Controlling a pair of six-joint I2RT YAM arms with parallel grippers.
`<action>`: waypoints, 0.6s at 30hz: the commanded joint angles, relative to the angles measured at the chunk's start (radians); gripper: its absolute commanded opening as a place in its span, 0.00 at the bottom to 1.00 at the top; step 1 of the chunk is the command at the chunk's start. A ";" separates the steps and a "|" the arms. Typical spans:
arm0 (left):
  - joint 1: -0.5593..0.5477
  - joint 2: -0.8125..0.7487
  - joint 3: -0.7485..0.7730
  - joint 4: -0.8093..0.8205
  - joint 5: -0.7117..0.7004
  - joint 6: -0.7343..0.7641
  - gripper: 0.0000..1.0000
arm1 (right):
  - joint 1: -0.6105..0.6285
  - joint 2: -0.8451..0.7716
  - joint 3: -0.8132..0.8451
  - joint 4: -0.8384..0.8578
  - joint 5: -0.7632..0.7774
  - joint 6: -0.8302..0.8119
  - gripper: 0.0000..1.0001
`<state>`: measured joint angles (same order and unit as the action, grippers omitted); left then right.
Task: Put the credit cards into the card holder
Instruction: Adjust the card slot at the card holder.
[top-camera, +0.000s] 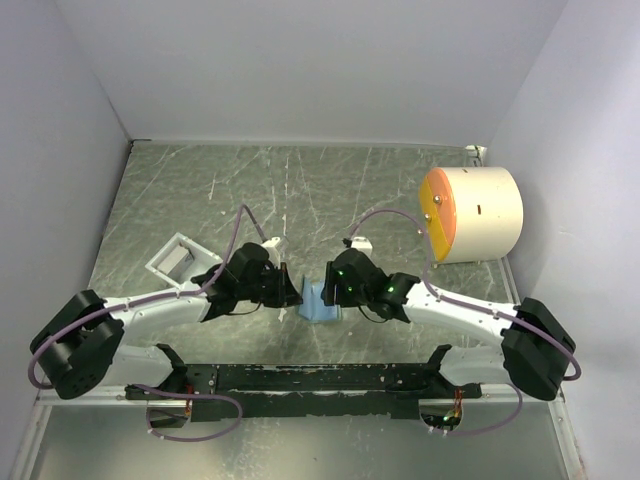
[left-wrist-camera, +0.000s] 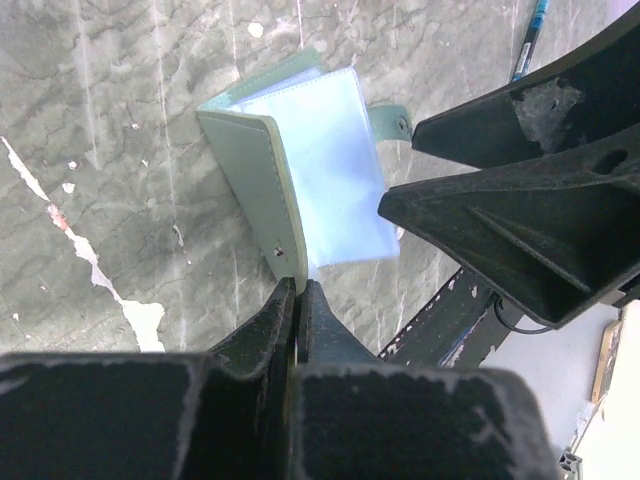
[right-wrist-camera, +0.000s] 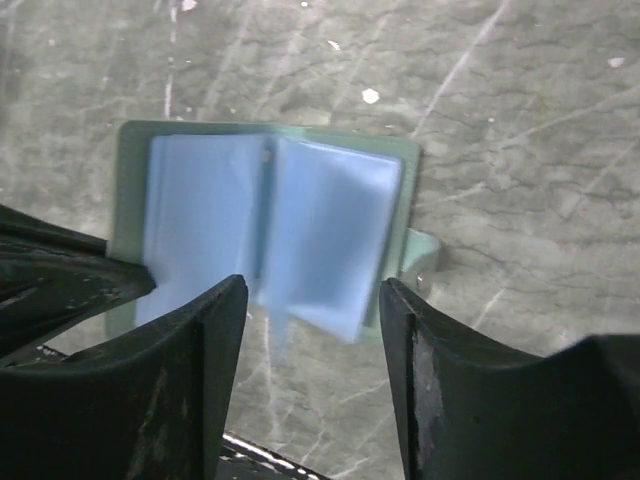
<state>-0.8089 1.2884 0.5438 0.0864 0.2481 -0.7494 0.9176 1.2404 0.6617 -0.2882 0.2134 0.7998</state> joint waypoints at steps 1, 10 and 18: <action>-0.005 0.015 -0.022 0.068 -0.012 -0.011 0.07 | 0.004 0.013 -0.007 0.080 -0.051 -0.007 0.53; 0.003 0.022 -0.034 0.034 -0.062 -0.025 0.07 | 0.003 0.097 -0.053 0.260 -0.170 0.021 0.41; 0.004 0.022 -0.016 -0.037 -0.105 -0.034 0.24 | 0.003 0.127 -0.047 0.258 -0.163 0.010 0.32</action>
<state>-0.8089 1.3041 0.5201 0.0959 0.1867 -0.7792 0.9176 1.3556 0.6128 -0.0593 0.0559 0.8120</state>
